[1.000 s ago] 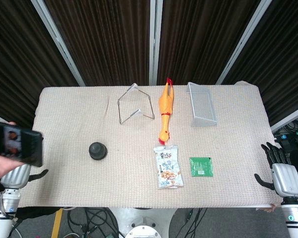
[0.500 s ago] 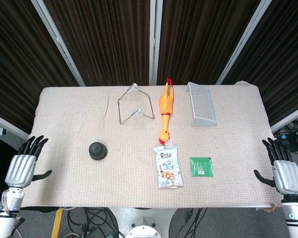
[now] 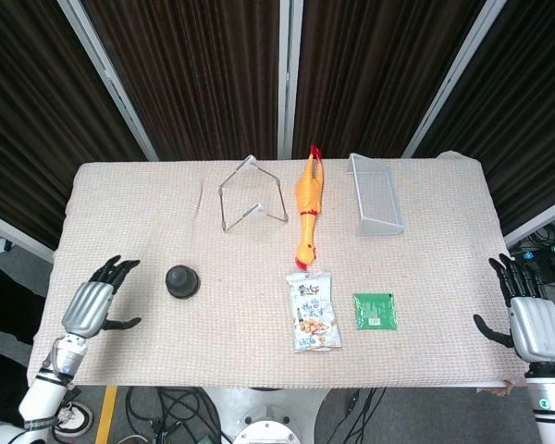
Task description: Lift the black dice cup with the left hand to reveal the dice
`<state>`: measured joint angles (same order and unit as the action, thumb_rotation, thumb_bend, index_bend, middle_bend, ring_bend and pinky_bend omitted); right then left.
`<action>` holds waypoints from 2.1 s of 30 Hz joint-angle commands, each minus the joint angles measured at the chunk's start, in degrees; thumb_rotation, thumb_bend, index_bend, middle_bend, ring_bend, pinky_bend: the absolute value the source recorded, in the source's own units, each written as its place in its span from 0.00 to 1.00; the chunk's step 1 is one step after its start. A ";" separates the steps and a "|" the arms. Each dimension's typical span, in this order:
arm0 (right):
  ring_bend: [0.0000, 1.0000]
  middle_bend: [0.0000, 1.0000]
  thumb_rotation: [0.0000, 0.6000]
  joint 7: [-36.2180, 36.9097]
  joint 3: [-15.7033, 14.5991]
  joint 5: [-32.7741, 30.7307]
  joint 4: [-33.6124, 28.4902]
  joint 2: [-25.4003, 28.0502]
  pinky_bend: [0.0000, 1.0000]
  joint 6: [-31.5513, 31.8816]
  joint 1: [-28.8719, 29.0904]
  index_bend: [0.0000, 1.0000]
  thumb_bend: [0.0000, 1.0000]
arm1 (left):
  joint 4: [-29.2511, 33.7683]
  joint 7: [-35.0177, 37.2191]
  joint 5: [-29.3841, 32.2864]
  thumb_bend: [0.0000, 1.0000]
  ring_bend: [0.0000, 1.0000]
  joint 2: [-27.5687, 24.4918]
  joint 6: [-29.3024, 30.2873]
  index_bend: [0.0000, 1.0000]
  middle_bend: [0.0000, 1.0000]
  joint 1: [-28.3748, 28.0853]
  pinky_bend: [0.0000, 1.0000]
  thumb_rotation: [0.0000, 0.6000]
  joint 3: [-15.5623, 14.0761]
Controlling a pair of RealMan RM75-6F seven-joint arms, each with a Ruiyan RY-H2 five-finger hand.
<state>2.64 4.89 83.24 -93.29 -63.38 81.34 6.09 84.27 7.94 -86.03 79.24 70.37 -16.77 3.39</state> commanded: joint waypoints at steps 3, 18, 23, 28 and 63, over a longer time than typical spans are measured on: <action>0.00 0.00 1.00 0.57 -0.31 0.31 0.42 -0.29 0.00 -0.62 0.30 0.00 0.16 | -3.28 3.03 1.71 0.03 0.03 4.34 -2.87 0.09 0.12 -2.79 0.17 1.00 1.28; 0.00 0.00 1.00 2.60 -0.35 -0.47 2.05 -0.41 0.00 -1.05 0.15 0.00 0.16 | -13.50 7.01 5.80 0.03 0.03 13.33 -9.29 0.09 0.13 -7.70 0.17 1.00 3.13; 0.00 0.00 1.00 2.83 -0.27 -0.92 2.33 -0.40 0.00 -1.22 0.10 0.00 0.16 | -16.69 8.00 6.54 0.03 0.03 15.61 -11.36 0.09 0.13 -9.03 0.17 1.00 3.10; 0.00 0.00 1.00 2.82 -0.28 -0.93 2.39 -0.47 0.00 -1.43 0.21 0.00 0.16 | -18.53 9.96 6.23 0.03 0.03 16.86 -11.41 0.09 0.14 -9.54 0.17 1.00 2.92; 0.00 0.00 1.00 4.68 -0.50 -2.05 4.82 -1.24 0.00 -2.85 0.17 0.00 0.16 | -27.86 11.02 7.24 0.07 0.12 23.07 -12.61 0.11 0.26 -11.96 0.22 1.00 2.91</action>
<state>7.32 4.38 81.19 -88.47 -64.62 78.48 6.27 56.41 18.97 -78.80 102.30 57.77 -28.72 6.30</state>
